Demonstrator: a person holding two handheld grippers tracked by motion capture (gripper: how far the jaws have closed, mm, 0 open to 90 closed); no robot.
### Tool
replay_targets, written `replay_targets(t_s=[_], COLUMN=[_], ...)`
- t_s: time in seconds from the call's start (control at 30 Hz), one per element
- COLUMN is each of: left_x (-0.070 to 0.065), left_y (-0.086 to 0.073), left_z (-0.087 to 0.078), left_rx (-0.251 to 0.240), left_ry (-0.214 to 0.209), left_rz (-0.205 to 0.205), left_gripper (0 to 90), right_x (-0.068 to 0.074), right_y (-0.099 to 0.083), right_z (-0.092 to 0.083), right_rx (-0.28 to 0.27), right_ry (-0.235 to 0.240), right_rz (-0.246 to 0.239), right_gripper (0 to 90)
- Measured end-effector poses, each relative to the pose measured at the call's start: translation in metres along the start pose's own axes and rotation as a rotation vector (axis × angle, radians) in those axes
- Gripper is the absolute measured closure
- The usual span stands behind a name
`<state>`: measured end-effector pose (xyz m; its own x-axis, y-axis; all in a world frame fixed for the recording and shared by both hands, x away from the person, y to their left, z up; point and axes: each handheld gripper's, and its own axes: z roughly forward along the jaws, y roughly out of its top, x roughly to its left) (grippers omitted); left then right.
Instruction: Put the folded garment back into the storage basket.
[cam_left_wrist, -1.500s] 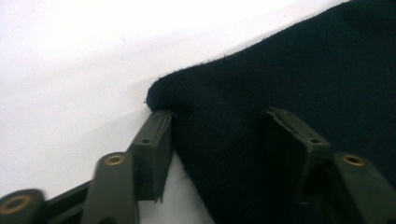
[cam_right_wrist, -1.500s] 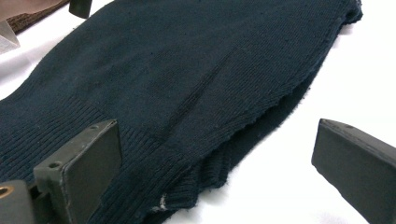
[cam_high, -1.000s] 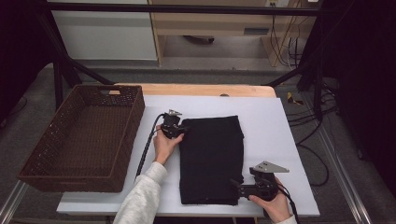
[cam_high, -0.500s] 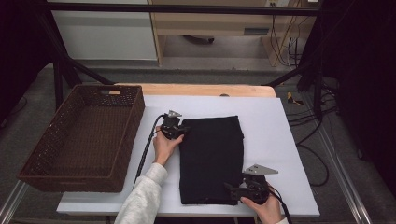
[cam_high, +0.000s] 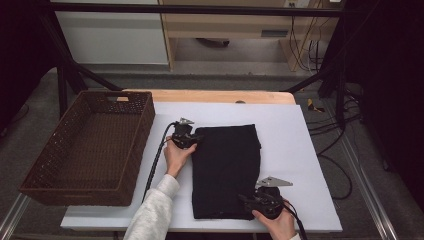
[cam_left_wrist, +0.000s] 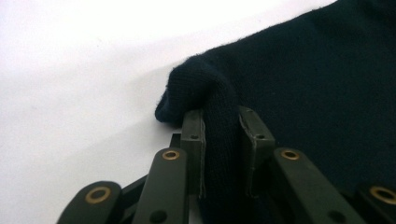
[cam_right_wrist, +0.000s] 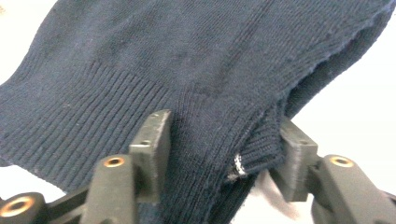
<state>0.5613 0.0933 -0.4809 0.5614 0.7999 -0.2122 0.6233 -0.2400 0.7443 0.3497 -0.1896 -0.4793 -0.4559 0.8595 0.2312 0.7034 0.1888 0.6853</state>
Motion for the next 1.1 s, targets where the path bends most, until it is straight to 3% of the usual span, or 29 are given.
replay_targets(t_s=[0.17, 0.37, 0.9, 1.1], left_x=[0.001, 0.002, -0.008, -0.012], left_y=[0.001, 0.001, 0.016, 0.025], left_z=[0.0, -0.001, -0.023, -0.03], left_rx=[0.003, -0.002, -0.059, -0.079], left_ry=[-0.008, -0.02, -0.042, -0.055], left_rz=[-0.01, -0.013, 0.031, 0.04], left_gripper=[74.2, 74.7, 76.5, 76.7], right_x=[-0.002, -0.005, -0.012, -0.012], right_y=[0.001, 0.001, 0.003, 0.003], right_z=[0.002, 0.001, -0.007, -0.007], right_rx=[0.014, 0.009, -0.022, -0.02], right_ry=[0.065, 0.097, 0.142, 0.138], right_rz=[0.048, 0.089, 0.117, 0.112], right_gripper=[62.4, 70.6, 73.2, 73.5])
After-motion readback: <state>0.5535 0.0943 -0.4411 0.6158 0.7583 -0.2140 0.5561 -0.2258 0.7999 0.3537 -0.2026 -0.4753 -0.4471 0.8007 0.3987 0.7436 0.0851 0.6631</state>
